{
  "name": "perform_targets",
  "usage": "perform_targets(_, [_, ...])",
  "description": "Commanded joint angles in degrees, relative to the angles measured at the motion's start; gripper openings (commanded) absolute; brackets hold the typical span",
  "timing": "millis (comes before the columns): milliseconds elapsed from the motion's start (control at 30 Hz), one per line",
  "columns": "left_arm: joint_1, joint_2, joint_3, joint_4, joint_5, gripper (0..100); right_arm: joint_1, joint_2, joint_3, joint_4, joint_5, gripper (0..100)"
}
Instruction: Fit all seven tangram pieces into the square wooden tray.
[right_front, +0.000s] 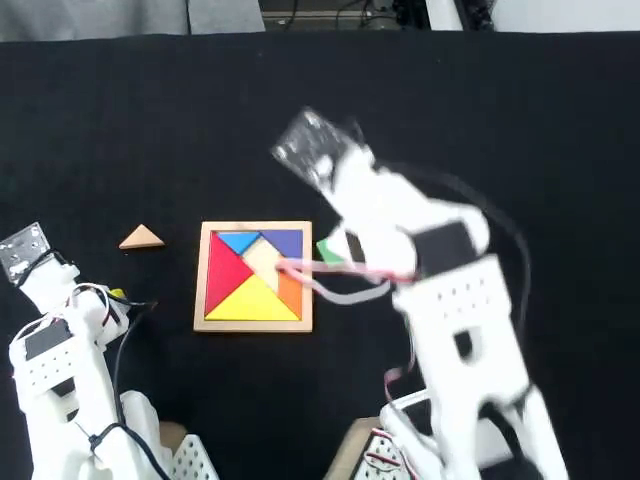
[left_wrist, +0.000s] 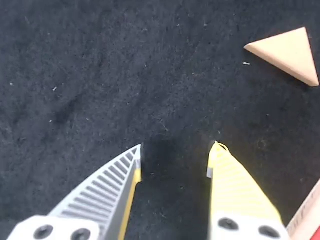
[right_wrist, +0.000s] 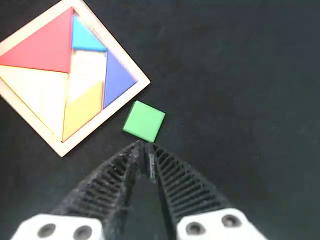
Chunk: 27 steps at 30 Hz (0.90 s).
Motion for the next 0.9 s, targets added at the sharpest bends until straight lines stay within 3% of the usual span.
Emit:
perform_targets(0, [-0.13,-0.88,-1.36,-1.85,-0.53,22,1.41,-5.49,13.58,-6.42,-0.35,1.1])
perform_targets(400, [-0.13,-0.88,-1.19,-2.02,-0.44,22,1.49,10.59,1.8,-2.55,-7.74,1.4])
perform_targets(467, [-0.04,-0.88,-1.19,-2.11,-0.44,22,1.49,15.96,-1.89,-2.02,-8.79,5.1])
perform_targets(600, [0.92,-0.35,-1.1,-3.43,-0.44,22,1.14,28.62,-10.33,0.35,-8.44,21.6])
perform_targets(867, [1.01,-0.79,-0.48,-3.6,-0.44,22,1.14,48.92,-24.13,0.62,-8.53,24.2])
